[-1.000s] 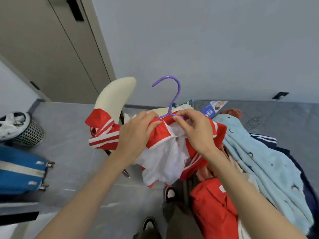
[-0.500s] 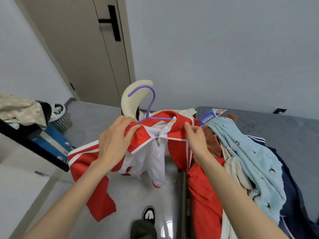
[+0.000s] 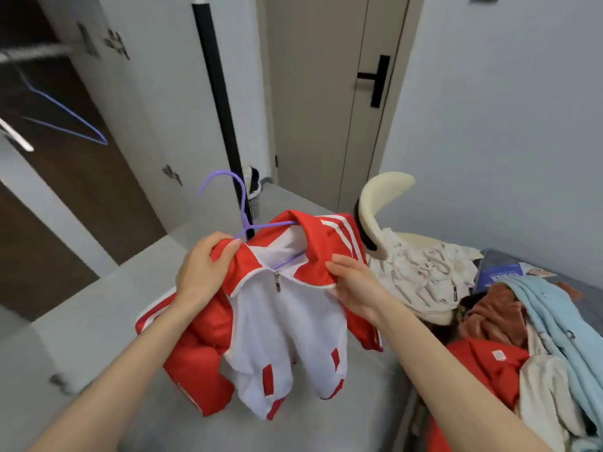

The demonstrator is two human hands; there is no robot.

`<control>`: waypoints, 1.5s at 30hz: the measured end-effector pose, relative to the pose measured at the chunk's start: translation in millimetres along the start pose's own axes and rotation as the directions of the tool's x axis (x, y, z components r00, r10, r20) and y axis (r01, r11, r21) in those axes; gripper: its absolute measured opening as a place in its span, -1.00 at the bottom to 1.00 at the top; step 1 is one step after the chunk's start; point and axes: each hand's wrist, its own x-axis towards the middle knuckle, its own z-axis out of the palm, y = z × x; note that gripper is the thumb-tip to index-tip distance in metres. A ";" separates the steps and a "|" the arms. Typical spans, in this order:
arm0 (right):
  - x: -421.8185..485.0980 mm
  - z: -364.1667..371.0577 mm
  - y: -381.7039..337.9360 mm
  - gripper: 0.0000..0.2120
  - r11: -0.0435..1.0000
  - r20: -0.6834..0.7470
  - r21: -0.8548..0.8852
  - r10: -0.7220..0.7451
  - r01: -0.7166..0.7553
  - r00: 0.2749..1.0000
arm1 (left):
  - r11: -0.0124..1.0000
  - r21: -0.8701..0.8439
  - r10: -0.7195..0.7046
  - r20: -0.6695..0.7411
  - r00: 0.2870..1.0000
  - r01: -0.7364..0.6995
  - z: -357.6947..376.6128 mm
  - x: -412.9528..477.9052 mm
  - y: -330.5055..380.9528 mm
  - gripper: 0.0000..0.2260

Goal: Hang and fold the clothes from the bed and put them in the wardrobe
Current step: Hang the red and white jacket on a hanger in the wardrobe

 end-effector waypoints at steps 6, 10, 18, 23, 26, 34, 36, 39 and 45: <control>-9.8 116.9 13.4 -0.63 0.333 0.114 -0.837 -0.670 0.435 0.733 | 1.000 -0.002 0.021 0.003 1.000 -0.021 -126.2 -33.9 -41.4 -0.90; -17.3 200.4 9.8 -0.69 0.053 0.612 -0.721 -0.421 0.691 0.670 | 0.993 0.084 0.081 0.010 0.997 -0.081 -188.0 -53.8 -54.5 -0.89; -32.2 292.9 26.5 -0.78 -0.053 0.677 -0.683 -0.422 0.729 0.603 | 0.873 0.389 0.333 -0.032 0.943 -0.295 -293.6 -74.4 -89.9 -0.97; -27.3 324.7 12.5 -0.77 -0.046 0.634 -0.715 -0.466 0.698 0.618 | 0.772 0.589 0.321 -0.038 0.946 -0.238 -332.5 -82.6 -110.7 -0.76; -22.2 336.0 10.8 -0.74 -0.025 0.566 -0.754 -0.531 0.656 0.630 | 0.842 0.525 0.239 -0.153 0.959 -0.126 -330.6 -84.1 -112.1 -0.72; -11.3 323.1 4.5 -0.71 -0.239 0.652 -0.738 -0.495 0.631 0.575 | 0.884 0.250 -0.440 0.161 0.884 0.394 -318.7 -34.0 -87.7 -0.62; -4.5 312.1 -0.1 -0.71 -0.275 0.654 -0.742 -0.495 0.611 0.571 | 0.897 0.198 -0.436 0.260 0.862 0.394 -316.4 -27.2 -84.5 -0.65; 3.9 301.1 -7.8 -0.73 -0.294 0.661 -0.736 -0.507 0.610 0.553 | 0.871 0.445 -0.307 0.157 0.939 0.210 -300.6 -17.4 -78.1 -0.71; 23.0 285.0 6.6 -0.75 -0.308 0.679 -0.731 -0.241 0.609 0.693 | 0.743 0.664 0.221 -0.360 0.907 0.083 -270.3 -0.4 -51.9 -0.83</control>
